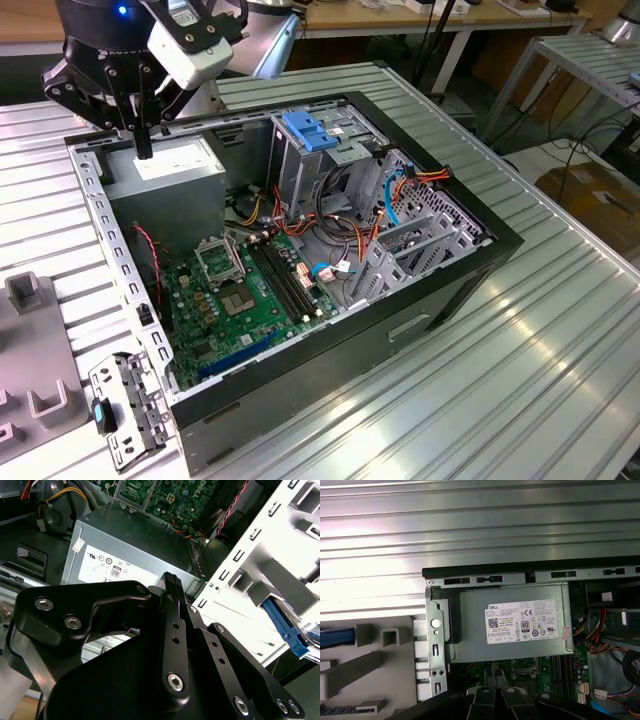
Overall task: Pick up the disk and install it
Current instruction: 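Reach for the disk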
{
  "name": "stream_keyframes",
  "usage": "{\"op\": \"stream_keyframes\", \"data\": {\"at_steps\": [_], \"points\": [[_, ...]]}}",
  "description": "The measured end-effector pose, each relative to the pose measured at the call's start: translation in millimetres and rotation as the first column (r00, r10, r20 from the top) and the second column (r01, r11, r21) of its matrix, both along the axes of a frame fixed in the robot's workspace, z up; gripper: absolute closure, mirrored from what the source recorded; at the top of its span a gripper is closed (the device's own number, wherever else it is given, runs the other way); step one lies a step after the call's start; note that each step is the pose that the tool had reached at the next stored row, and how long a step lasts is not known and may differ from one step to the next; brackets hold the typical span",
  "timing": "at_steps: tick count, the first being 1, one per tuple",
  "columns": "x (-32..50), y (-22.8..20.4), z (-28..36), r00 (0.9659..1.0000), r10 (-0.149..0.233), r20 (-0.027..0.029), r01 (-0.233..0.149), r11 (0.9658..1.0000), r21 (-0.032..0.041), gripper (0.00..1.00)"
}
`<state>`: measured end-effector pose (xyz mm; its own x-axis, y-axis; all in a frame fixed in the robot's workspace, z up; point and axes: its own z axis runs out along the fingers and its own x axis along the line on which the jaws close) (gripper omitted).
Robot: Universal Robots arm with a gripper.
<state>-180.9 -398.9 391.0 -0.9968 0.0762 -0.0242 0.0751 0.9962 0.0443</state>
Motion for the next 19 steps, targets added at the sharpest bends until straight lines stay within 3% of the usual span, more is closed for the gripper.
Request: {"op": "stream_keyframes", "data": {"at_steps": [19], "points": [[-7.7, 0.0, -0.5, 1.0000, 0.000, 0.0000, 0.000, 1.0000, 0.0001, 0.89]]}}
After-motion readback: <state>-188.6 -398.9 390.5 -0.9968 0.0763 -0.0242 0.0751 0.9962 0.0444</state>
